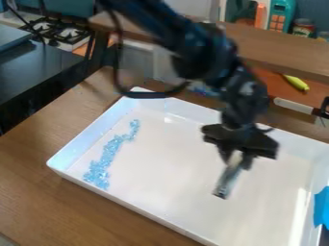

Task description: Sweep into pile

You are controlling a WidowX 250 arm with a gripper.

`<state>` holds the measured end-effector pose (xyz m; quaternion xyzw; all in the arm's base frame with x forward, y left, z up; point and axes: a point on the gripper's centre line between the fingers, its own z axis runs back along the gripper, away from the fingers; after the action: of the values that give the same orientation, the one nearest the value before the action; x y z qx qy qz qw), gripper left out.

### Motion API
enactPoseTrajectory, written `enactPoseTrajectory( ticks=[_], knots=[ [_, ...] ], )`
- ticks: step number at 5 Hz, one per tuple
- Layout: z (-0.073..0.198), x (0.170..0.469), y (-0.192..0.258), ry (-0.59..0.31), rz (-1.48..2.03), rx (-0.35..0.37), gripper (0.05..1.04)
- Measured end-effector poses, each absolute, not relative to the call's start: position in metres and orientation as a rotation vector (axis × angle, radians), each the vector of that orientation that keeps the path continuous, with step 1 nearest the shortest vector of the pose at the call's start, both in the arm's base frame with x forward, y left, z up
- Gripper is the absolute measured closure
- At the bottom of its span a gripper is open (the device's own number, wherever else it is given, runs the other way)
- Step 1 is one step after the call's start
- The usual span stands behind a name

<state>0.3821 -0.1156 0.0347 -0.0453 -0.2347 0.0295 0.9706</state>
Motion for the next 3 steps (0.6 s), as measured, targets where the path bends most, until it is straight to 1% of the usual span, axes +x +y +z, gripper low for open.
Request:
enactPoseTrajectory(
  ticks=[1, 2, 3],
  knots=[
    [0.023, 0.387, -0.154, -0.457, 0.041, -0.063, 0.711],
    [0.008, 0.390, -0.174, -0.456, 0.016, -0.008, 0.658],
    [0.011, 0.395, -0.177, -0.465, 0.019, -0.003, 0.339]
  ],
)
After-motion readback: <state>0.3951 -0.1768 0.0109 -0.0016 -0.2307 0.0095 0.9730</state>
